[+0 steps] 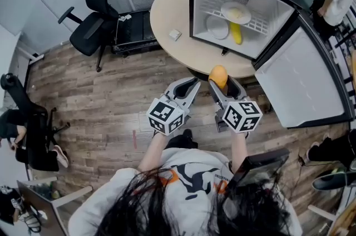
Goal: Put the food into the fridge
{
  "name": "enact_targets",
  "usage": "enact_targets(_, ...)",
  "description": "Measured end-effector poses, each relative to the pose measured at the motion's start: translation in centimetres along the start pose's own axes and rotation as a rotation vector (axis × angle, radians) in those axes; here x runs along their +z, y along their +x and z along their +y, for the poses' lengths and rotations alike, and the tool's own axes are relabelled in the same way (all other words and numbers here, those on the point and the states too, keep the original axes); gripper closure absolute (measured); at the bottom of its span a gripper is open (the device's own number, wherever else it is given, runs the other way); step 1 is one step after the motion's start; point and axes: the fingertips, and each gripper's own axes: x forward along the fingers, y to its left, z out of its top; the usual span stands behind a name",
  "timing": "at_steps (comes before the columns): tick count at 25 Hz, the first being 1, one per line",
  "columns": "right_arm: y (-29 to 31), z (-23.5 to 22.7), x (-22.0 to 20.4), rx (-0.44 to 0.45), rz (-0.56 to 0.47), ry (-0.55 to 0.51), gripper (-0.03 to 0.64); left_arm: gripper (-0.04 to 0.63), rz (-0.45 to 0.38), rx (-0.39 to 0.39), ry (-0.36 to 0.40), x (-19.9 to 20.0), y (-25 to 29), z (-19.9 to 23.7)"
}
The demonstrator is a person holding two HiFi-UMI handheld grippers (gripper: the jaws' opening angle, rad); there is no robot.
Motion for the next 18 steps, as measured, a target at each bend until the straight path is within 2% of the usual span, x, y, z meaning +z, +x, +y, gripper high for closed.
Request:
enact_targets(4,2.1,-0.5,0.1,-0.015,0.013,-0.012,0.308,0.558,0.004,-0.014,-0.027,-0.3,1.5,2.4)
enact_targets(12,2.6,-2.5,0.7,-0.067,0.031,-0.013,0.307,0.558,0.032,-0.067,-0.056,-0.9,4.4,2.9)
enact_targets(18,4.8,-3.7,1.8,-0.042,0.038,-0.025,0.307,0.558,0.031,-0.041,-0.06,-0.8,6.1,4.7)
